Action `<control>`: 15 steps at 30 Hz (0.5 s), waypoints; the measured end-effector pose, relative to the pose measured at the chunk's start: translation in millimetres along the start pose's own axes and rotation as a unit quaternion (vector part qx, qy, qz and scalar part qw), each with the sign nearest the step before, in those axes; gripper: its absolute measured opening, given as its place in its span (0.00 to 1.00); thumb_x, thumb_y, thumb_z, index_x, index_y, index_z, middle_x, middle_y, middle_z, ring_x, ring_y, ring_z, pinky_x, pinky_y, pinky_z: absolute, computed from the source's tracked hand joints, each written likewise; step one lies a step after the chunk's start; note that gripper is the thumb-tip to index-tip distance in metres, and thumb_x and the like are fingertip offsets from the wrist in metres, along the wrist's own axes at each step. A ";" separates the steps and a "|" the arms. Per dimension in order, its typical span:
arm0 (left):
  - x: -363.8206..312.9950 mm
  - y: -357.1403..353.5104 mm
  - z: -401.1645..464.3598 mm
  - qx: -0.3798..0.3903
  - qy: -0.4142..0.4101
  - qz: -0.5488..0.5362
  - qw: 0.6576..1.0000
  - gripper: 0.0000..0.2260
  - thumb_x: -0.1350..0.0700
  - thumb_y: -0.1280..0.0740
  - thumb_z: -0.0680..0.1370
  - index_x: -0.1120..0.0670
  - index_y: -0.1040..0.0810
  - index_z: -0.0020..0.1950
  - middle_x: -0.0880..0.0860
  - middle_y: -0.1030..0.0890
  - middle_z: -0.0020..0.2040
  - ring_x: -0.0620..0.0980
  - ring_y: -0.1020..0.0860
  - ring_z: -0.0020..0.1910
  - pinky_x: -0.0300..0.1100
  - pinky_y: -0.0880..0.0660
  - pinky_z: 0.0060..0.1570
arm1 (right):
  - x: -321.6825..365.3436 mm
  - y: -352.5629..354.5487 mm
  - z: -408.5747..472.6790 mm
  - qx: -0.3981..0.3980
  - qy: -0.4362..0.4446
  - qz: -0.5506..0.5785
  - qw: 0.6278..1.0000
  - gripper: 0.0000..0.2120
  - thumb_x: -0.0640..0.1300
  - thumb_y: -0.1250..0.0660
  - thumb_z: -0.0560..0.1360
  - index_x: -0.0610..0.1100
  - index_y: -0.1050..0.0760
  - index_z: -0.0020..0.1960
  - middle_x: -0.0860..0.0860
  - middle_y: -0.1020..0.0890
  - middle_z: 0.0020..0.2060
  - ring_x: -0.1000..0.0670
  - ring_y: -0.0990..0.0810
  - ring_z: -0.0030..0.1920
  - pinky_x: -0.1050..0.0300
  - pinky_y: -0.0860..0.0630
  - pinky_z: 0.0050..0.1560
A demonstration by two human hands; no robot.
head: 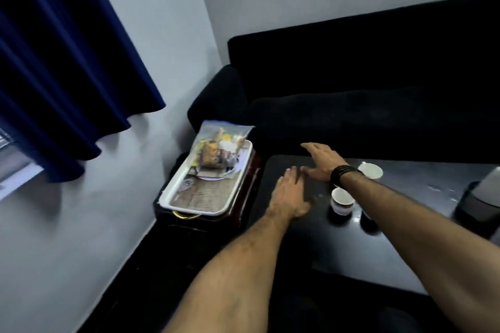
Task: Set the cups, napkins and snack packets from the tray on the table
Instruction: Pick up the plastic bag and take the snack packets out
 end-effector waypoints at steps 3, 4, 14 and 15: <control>62.5 13.3 -27.1 -0.004 0.061 -0.004 0.998 0.38 0.41 0.39 0.79 0.58 0.52 0.81 0.61 0.52 0.81 0.58 0.52 0.80 0.50 0.51 0.78 | 53.6 -15.8 13.9 0.022 0.024 0.004 0.999 0.36 0.55 0.32 0.74 0.48 0.42 0.77 0.47 0.36 0.76 0.43 0.37 0.75 0.47 0.36 0.73; 81.2 17.7 -36.3 -0.009 0.078 -0.016 0.997 0.38 0.40 0.39 0.79 0.56 0.52 0.81 0.61 0.51 0.81 0.57 0.52 0.80 0.50 0.50 0.78 | 69.8 -21.7 18.3 0.035 0.029 0.006 0.999 0.36 0.55 0.32 0.74 0.48 0.42 0.77 0.47 0.36 0.76 0.43 0.37 0.75 0.47 0.36 0.73; 208.5 1.8 -45.2 -0.004 0.200 -0.055 0.978 0.36 0.39 0.41 0.80 0.54 0.52 0.81 0.57 0.53 0.81 0.55 0.53 0.80 0.51 0.51 0.78 | 148.7 -93.0 81.0 0.092 0.035 0.072 0.993 0.33 0.54 0.32 0.75 0.44 0.38 0.74 0.42 0.29 0.69 0.41 0.29 0.68 0.48 0.29 0.66; 216.5 -2.3 -39.6 0.001 0.205 -0.053 0.977 0.36 0.39 0.42 0.80 0.54 0.52 0.81 0.58 0.53 0.81 0.55 0.53 0.80 0.51 0.51 0.78 | 150.8 -97.9 90.8 0.087 0.027 0.095 0.991 0.32 0.54 0.31 0.75 0.43 0.37 0.74 0.42 0.29 0.69 0.41 0.28 0.68 0.49 0.29 0.65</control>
Point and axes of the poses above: each hand's wrist, its own z-axis towards the middle knuckle, its own y-axis out of the back of the hand, x = y × z, the point moved 3 cm from there along z, towards the middle knuckle
